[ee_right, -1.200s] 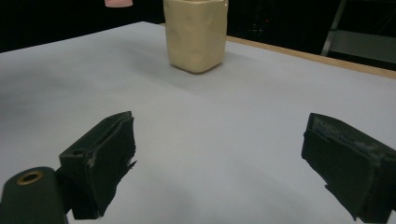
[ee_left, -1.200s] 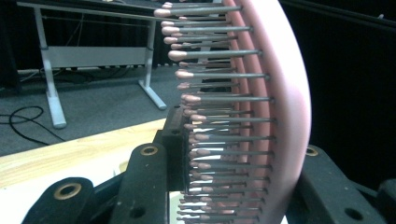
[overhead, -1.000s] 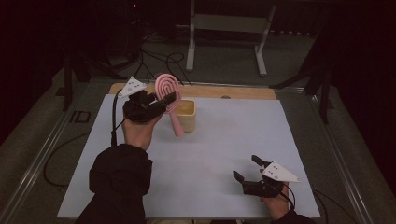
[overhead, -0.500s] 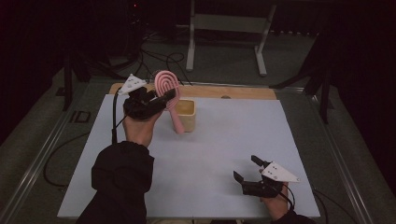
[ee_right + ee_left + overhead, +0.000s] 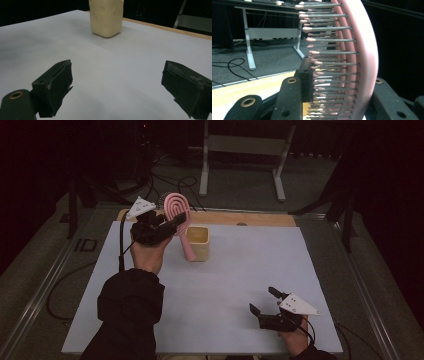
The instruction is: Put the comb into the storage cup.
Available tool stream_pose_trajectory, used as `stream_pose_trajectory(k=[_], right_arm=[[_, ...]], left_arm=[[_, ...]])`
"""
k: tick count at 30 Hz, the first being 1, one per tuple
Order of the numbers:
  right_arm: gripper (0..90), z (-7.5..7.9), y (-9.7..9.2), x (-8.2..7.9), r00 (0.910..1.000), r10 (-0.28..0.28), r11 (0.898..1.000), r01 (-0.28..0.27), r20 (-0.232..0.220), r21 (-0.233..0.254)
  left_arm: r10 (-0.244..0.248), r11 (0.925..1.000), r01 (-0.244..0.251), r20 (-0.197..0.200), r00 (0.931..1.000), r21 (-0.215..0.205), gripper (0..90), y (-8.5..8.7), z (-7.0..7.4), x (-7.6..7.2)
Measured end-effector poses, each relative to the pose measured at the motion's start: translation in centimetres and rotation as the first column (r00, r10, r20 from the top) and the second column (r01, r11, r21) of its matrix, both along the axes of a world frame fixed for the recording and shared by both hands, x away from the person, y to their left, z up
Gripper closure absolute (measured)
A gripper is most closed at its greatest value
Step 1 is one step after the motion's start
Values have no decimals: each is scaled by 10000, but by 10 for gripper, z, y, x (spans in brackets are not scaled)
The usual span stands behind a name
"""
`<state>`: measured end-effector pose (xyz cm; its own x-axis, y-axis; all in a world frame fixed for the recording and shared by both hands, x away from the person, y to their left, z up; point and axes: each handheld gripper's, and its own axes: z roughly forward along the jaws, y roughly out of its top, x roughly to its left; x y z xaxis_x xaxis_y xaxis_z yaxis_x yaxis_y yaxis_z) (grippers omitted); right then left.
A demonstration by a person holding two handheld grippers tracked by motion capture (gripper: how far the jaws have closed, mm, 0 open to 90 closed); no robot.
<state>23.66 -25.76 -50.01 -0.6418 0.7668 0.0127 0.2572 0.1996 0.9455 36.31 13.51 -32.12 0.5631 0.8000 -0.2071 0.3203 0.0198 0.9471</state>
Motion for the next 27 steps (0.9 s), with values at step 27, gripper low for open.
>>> stream_pose_trajectory(k=[27], right_arm=[[96,0,1,0,10000,20,10000,-20,-92,24]], left_arm=[[258,9992,-266,256,9993,299,643,-5,15,16]])
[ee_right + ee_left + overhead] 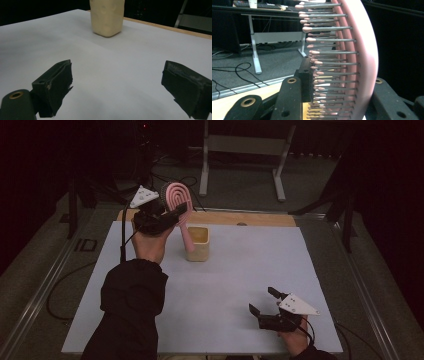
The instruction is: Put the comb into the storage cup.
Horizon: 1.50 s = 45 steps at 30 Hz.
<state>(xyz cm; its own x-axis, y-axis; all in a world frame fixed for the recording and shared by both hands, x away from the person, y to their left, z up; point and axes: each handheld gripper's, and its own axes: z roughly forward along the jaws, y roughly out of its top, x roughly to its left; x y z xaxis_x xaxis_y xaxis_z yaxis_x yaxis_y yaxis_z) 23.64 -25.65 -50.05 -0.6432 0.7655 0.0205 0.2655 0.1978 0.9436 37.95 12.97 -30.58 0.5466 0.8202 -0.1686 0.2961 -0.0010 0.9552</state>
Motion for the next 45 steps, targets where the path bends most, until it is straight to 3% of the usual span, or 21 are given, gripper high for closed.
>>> stream_pose_trajectory(k=[45], right_arm=[[96,-1,-1,1,10000,25,10000,-25,-40,70]], left_arm=[[804,9965,-798,244,9965,-249,643,-9,8,27]])
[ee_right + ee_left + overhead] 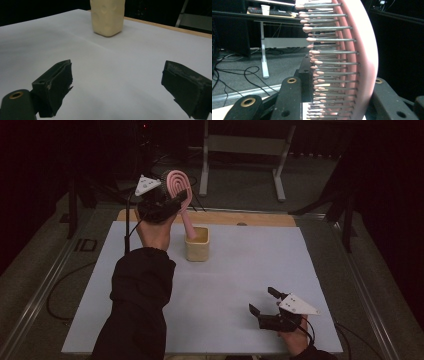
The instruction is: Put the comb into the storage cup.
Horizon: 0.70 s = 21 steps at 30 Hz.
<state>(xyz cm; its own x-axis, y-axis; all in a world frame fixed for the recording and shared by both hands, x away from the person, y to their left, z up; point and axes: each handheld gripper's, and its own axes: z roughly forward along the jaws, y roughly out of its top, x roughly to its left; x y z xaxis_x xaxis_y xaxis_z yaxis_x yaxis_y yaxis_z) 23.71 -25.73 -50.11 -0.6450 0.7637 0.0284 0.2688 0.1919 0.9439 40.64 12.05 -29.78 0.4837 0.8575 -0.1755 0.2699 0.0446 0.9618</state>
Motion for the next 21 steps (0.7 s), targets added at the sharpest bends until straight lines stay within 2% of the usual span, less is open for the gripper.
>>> stream_pose_trajectory(k=[15,21], right_arm=[[96,0,-1,1,10000,15,10000,-15,-9,-31],[97,0,-1,1,10000,34,10000,-34,4,27]], left_arm=[[95,9995,-92,-79,9999,287,643,-9,-1,11],[140,9996,-137,-133,9998,248,643,-11,-5,15]])
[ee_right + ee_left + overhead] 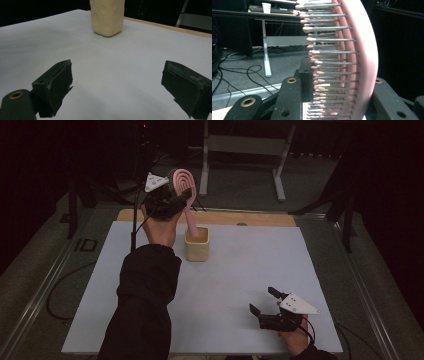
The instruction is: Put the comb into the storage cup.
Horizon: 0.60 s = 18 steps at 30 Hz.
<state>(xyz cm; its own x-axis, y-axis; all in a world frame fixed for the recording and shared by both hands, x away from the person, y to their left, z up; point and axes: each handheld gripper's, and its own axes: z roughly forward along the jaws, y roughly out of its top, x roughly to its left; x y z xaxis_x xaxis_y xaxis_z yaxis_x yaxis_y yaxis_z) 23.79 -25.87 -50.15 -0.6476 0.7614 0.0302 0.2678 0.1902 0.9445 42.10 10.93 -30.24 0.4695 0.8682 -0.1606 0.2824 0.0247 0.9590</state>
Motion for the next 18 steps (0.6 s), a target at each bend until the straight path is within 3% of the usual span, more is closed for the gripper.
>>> stream_pose_trajectory(k=[18], right_arm=[[97,0,-2,0,10000,0,10000,0,4,18]], left_arm=[[84,10000,-84,43,10000,-31,643,-9,-8,7]])
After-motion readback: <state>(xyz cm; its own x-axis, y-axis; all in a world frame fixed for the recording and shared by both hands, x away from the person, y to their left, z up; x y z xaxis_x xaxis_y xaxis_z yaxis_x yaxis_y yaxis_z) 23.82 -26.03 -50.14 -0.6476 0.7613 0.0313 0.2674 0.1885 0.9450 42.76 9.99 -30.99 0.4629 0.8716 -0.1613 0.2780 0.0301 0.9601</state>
